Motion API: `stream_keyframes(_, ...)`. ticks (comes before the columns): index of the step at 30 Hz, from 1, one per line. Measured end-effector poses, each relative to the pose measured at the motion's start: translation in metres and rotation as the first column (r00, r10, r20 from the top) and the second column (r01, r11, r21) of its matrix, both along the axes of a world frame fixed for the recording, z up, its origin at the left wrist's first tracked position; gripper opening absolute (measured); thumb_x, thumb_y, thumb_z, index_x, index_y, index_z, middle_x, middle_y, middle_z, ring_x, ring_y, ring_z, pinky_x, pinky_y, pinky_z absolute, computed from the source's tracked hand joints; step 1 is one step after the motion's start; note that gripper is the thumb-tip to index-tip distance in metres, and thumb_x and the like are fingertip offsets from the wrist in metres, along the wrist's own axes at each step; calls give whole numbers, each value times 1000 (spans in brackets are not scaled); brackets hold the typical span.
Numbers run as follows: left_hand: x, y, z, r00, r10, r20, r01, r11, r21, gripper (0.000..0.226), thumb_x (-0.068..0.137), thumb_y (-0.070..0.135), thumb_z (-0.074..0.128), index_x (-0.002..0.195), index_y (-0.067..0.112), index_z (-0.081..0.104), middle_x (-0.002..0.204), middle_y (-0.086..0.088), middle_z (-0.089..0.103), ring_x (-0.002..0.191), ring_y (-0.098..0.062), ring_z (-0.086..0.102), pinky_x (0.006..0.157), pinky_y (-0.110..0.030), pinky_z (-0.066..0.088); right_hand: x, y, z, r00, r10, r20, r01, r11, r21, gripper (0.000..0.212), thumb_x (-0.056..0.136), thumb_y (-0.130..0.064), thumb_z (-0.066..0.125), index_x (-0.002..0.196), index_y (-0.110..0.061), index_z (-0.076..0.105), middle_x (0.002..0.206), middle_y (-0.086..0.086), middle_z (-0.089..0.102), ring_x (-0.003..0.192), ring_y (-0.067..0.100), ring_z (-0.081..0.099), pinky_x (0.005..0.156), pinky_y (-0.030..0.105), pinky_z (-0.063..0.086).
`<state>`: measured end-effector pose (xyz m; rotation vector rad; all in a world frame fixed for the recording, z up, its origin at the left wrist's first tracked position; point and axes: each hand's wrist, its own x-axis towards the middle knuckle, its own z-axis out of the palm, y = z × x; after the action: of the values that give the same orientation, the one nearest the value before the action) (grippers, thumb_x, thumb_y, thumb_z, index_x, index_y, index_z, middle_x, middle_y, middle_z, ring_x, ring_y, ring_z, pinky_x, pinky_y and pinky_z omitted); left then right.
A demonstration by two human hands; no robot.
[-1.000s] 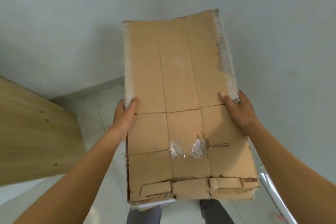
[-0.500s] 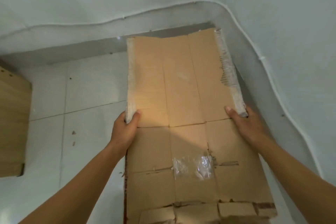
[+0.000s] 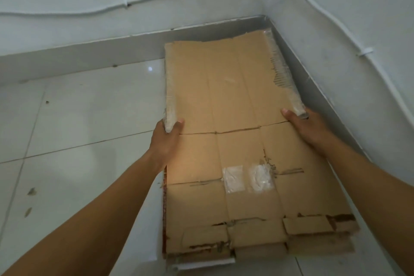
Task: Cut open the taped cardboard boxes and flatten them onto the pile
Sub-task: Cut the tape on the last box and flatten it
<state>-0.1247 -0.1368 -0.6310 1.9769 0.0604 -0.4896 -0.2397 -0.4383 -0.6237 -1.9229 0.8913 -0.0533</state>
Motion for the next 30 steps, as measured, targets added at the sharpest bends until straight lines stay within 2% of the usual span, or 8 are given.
stream_keyframes(6,4,-6,-28,999,10,-48,-6,996,86,57,95,53,46,141,21,38,123,3,52,110,-17,50,98,-34,40,12,-8,-11,993,54,-109,-65,993,-101,51,89,-52,54,125,-16,59,118,8,63,101,26,58,82,29,41)
stream_keyframes(12,16,-8,-17,994,88,-59,-82,992,94,64,86,51,62,137,15,49,120,-2,58,99,-18,53,85,-27,42,21,-6,-11,983,-40,-178,-24,939,-343,59,86,-55,57,123,-8,52,122,13,59,106,34,58,76,34,44)
stream_keyframes(17,21,-1,-10,996,55,-70,-44,988,148,68,83,54,65,133,10,51,117,-3,58,101,-22,56,84,-31,46,13,8,-16,990,126,-69,-143,870,-472,48,92,-42,55,127,-11,44,132,12,47,118,32,48,85,31,38)
stream_keyframes(19,10,-1,-14,999,46,-12,-44,991,127,63,85,52,63,134,15,48,120,-1,58,102,-21,56,84,-32,46,5,12,-11,965,206,-161,-261,796,-546,56,92,-45,52,136,-15,38,148,13,29,134,33,31,102,40,36)
stream_keyframes(21,-9,0,-14,999,-1,36,-3,994,111,64,85,50,64,138,21,42,126,1,57,104,-20,57,89,-35,48,-5,18,-2,918,264,-294,-392,708,-587,65,92,-51,49,145,-19,29,158,11,6,145,31,6,115,44,19)
stream_keyframes(23,-30,4,-12,994,-69,79,64,996,64,73,83,47,68,143,26,32,129,8,51,110,-16,54,96,-36,47,-18,27,10,865,321,-384,-501,576,-646,70,91,-57,44,147,-20,25,159,11,0,146,31,-7,118,43,6)
stream_keyframes(28,-71,31,-1,934,-314,173,314,949,30,86,73,48,75,140,40,22,138,15,41,122,-6,46,102,-32,43,-77,65,13,699,535,-474,-704,400,-587,86,81,-73,8,151,-23,15,160,8,-5,146,24,-14,119,40,-4)
stream_keyframes(30,-94,44,-1,894,-421,155,404,905,131,103,69,59,71,146,40,5,153,15,19,137,-2,26,110,-27,29,-106,75,7,658,614,-436,-717,335,-611,86,84,-75,9,149,-21,22,159,11,8,146,23,-4,119,37,-1)
